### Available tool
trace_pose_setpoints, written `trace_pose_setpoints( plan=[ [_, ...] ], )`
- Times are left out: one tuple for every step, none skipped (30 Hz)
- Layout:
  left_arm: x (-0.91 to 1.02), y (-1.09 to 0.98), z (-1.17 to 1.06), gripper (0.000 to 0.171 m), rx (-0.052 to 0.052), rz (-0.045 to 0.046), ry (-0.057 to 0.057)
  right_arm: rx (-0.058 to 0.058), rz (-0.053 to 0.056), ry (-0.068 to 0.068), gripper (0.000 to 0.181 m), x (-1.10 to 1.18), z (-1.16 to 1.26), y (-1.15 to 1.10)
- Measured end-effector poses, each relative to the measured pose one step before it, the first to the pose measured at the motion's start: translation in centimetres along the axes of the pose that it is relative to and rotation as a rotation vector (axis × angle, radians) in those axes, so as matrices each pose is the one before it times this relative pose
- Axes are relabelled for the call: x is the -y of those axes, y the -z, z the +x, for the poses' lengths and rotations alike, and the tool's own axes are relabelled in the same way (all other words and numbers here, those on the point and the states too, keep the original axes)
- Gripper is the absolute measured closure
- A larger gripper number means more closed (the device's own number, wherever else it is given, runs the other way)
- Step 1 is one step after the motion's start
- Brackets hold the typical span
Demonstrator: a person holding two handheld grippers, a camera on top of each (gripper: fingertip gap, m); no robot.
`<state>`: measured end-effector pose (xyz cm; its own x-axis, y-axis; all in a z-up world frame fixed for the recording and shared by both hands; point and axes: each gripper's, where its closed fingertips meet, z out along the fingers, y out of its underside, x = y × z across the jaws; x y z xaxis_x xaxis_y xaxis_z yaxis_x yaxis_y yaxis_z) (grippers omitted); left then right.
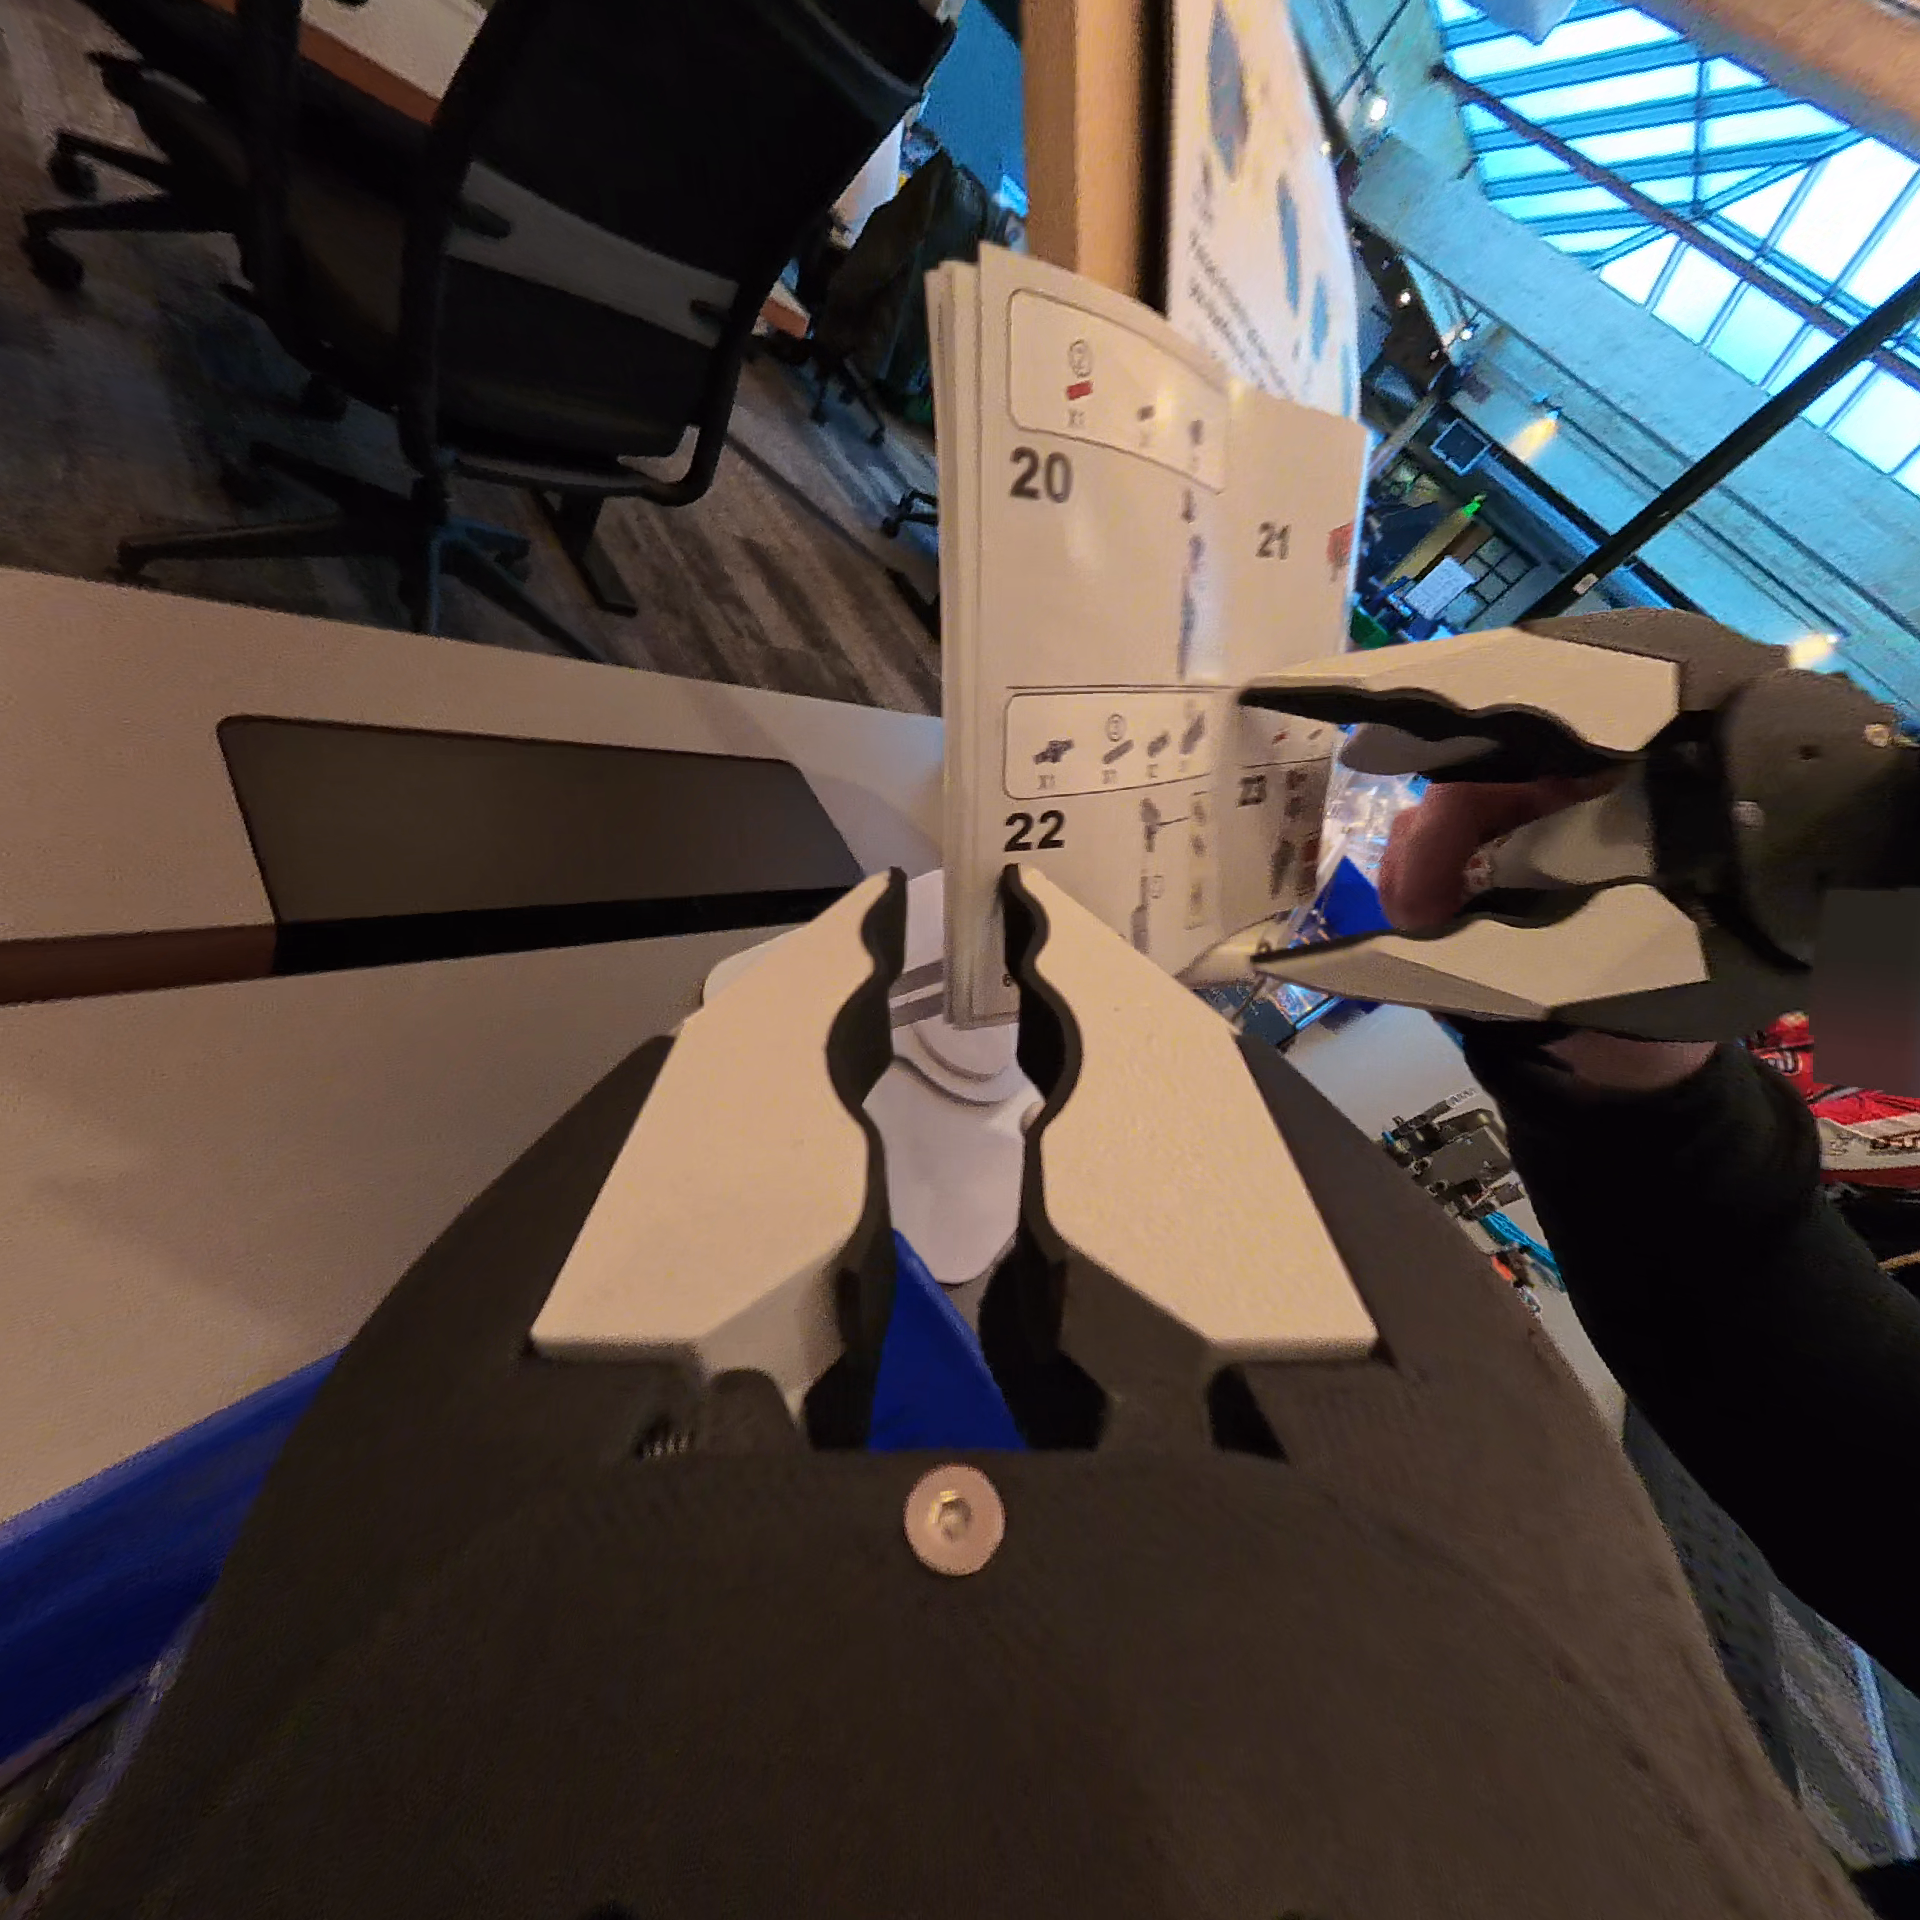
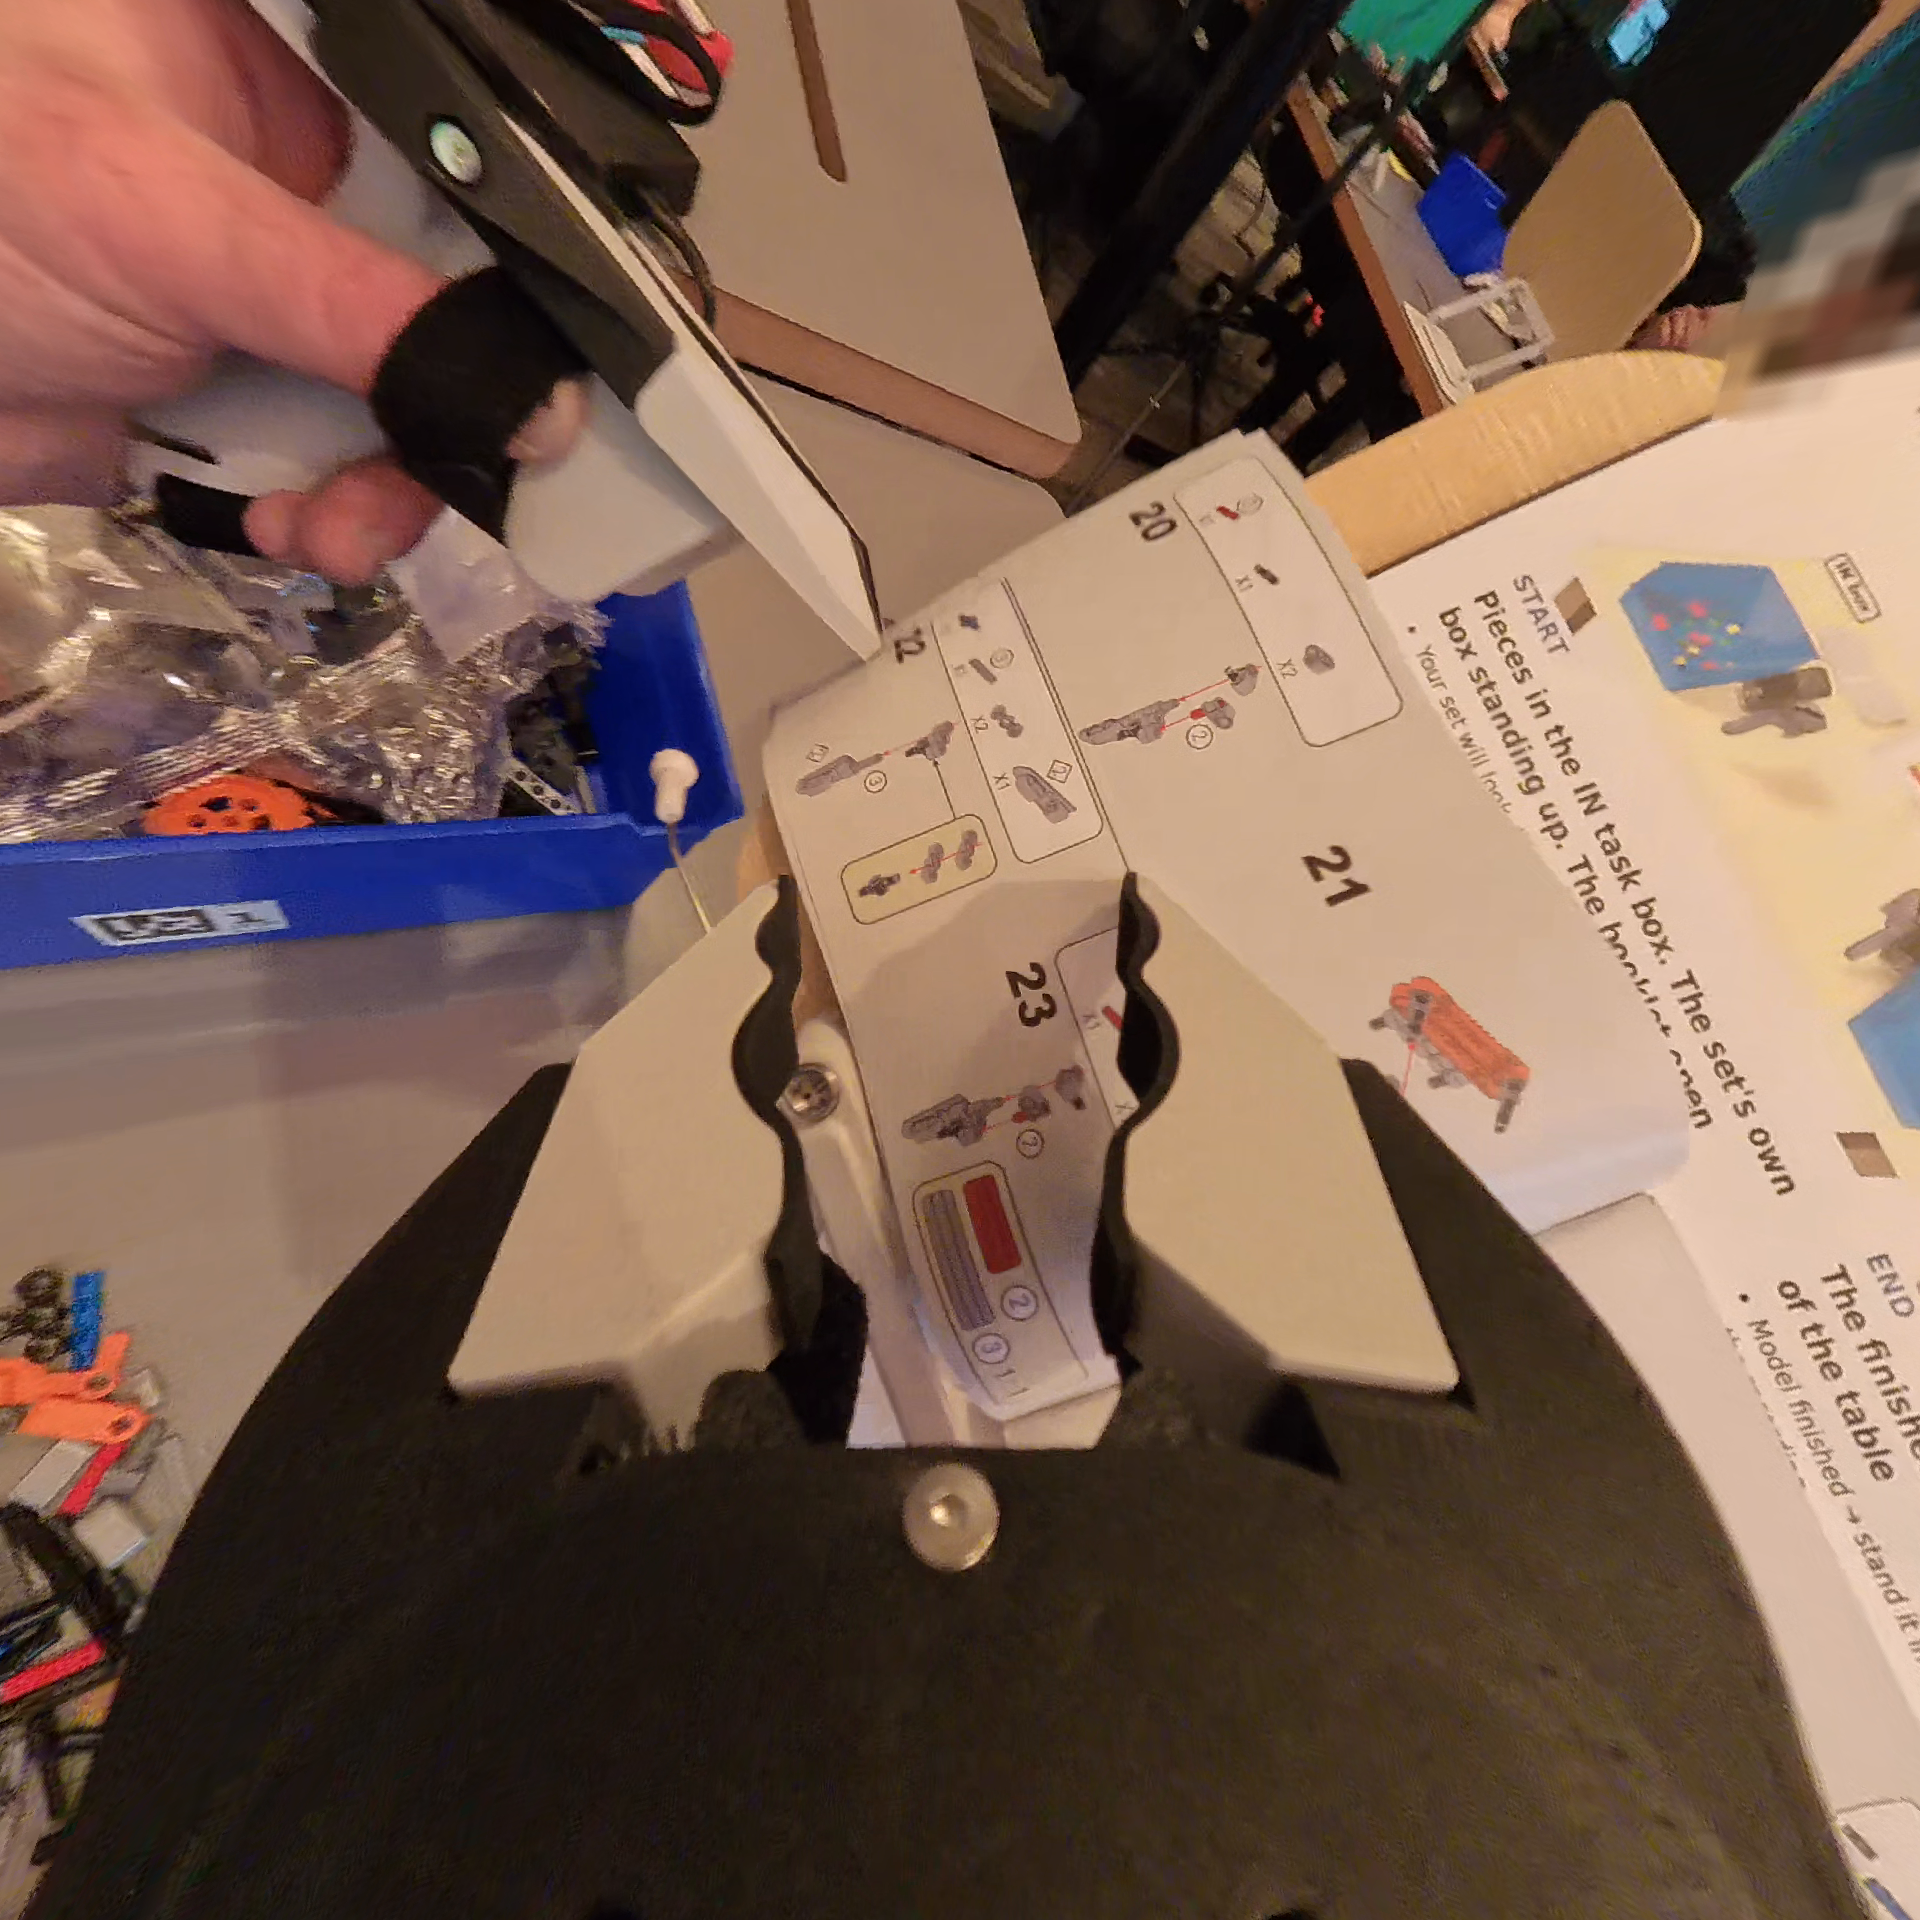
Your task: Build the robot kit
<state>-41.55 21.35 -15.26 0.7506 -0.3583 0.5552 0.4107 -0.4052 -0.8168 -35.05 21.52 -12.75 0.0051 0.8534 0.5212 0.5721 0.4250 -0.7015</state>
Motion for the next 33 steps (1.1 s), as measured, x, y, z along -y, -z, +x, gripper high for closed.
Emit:
trace_pose_setpoints(
  plan=[
    [0.267,0.128,0.346,0.163,-0.0151,0.01463,-0.0103,-0.0078,-0.0146,0.0051,0.121,-0.183,0.103,-0.309],
    [0.291,0.125,0.272,0.164,-0.0127,0.01683,-0.0054,-0.0028,-0.0084,0.0073,0.121,-0.096,0.024,-0.244],
    [0.106,0.099,0.064,0.166,-0.0061,0.00690,0.0006,-0.0019,-0.0011,0.0052,0.122,0.021,0.028,-0.164],
    [-0.033,0.059,0.023,0.167,-0.0084,0.00077,0.0049,0.0012,0.0001,0.0013,0.122,0.063,0.009,-0.104],
    [-0.039,0.019,0.148,0.168,-0.0186,0.00213,0.0061,0.0022,0.0044,0.0029,0.122,0.153,-0.054,-0.050],
    [0.041,0.011,0.239,0.168,-0.0234,0.00679,0.0101,-0.0038,0.0012,0.0105,0.121,0.125,-0.062,0.008],
    [0.109,0.046,0.191,0.169,-0.0174,0.00895,0.0108,-0.0134,-0.0030,0.0246,0.122,0.088,-0.050,0.026],
    [0.236,0.135,0.271,0.169,-0.0168,0.01407,0.0035,-0.0118,-0.0026,0.0321,0.124,0.076,-0.143,0.031],
    [0.347,0.188,0.412,0.171,-0.0227,0.01849,-0.0012,-0.0026,-0.0038,0.0232,0.125,0.041,-0.248,-0.014],
    [0.319,0.148,0.475,0.171,-0.0259,0.01531,0.0001,0.0070,-0.0001,0.0116,0.126,0.078,-0.323,-0.063],
    [0.171,0.047,0.452,0.171,-0.0234,0.00689,0.0002,0.0019,0.0066,0.0075,0.129,0.156,-0.223,-0.037],
    [-0.052,-0.069,0.303,0.171,-0.0131,-0.00590,-0.0050,-0.0087,0.0108,0.0112,0.135,0.175,-0.059,0.002],
    [-0.213,-0.134,0.110,0.171,-0.0010,-0.01433,-0.0085,-0.0149,0.0044,0.0090,0.144,0.081,0.084,-0.013],
    [-0.158,-0.152,0.035,0.171,0.0031,-0.01017,-0.0053,-0.0095,-0.0021,0.0004,0.149,-0.010,0.078,-0.083],
    [0.011,-0.090,0.116,0.171,-0.0051,0.00127,0.0006,0.0038,-0.0034,-0.0053,0.152,-0.030,-0.073,-0.134],
    [0.142,-0.049,0.295,0.171,-0.0184,0.00938,0.0047,0.0108,-0.0054,-0.0044,0.153,-0.082,-0.188,-0.162],
    [0.125,-0.032,0.411,0.171,-0.0266,0.00842,0.0041,0.0027,-0.0061,0.0008,0.157,-0.082,-0.109,-0.132],
    [0.091,-0.010,0.368,0.171,-0.0239,0.00484,0.0016,-0.0031,-0.0019,0.0027,0.161,-0.041,-0.027,-0.101],
    [0.033,-0.015,0.241,0.171,-0.0154,0.00237,0.0011,0.0021,0.0070,-0.0046,0.160,0.121,-0.075,-0.058],
    [0.000,-0.026,0.123,0.171,-0.0101,0.00104,0.0022,0.0103,0.0187,-0.0104,0.156,0.334,-0.193,0.047],
    [-0.061,-0.055,0.226,0.171,-0.0177,-0.00231,0.0054,0.0080,0.0209,-0.0123,0.152,0.412,-0.156,0.098],
    [-0.075,-0.109,0.368,0.171,-0.0276,-0.00271,0.0104,0.0120,0.0169,-0.0144,0.149,0.352,-0.184,0.096],
    [-0.026,-0.137,0.320,0.171,-0.0247,0.00048,0.0108,0.0211,0.0205,-0.0174,0.146,0.371,-0.297,0.076],
    [0.053,-0.172,0.264,0.171,-0.0185,0.00536,0.0059,0.0214,0.0205,-0.0237,0.143,0.307,-0.259,0.049],
    [0.049,-0.219,0.339,0.171,-0.0219,0.00552,0.0036,0.0202,0.0178,-0.0291,0.140,0.199,-0.178,0.065],
    [-0.060,-0.262,0.384,0.171,-0.0257,-0.00109,0.0039,0.0182,0.0207,-0.0325,0.138,0.179,-0.093,0.121],
    [-0.107,-0.287,0.355,0.171,-0.0227,-0.00322,0.0026,0.0156,0.0272,-0.0338,0.138,0.233,-0.012,0.208],
    [-0.064,-0.283,0.296,0.171,-0.0191,-0.00125,0.0019,0.0131,0.0229,-0.0332,0.138,0.165,0.042,0.242],
    [-0.028,-0.266,0.290,0.171,-0.0193,0.00044,0.0023,0.0110,0.0186,-0.0293,0.137,0.116,0.055,0.249],
    [-0.025,-0.235,0.306,0.171,-0.0215,0.00093,0.0032,0.0127,0.0221,-0.0229,0.137,0.188,-0.004,0.275],
    [0.013,-0.196,0.279,0.171,-0.0186,0.00272,0.0030,0.0155,0.0277,-0.0167,0.138,0.305,-0.085,0.304],
    [0.008,-0.152,0.206,0.171,-0.0137,0.00206,0.0016,0.0206,0.0282,-0.0157,0.140,0.340,-0.164,0.290],
    [-0.001,-0.115,0.210,0.171,-0.0132,0.00144,0.0013,0.0214,0.0236,-0.0179,0.141,0.289,-0.165,0.221]
  ],
)
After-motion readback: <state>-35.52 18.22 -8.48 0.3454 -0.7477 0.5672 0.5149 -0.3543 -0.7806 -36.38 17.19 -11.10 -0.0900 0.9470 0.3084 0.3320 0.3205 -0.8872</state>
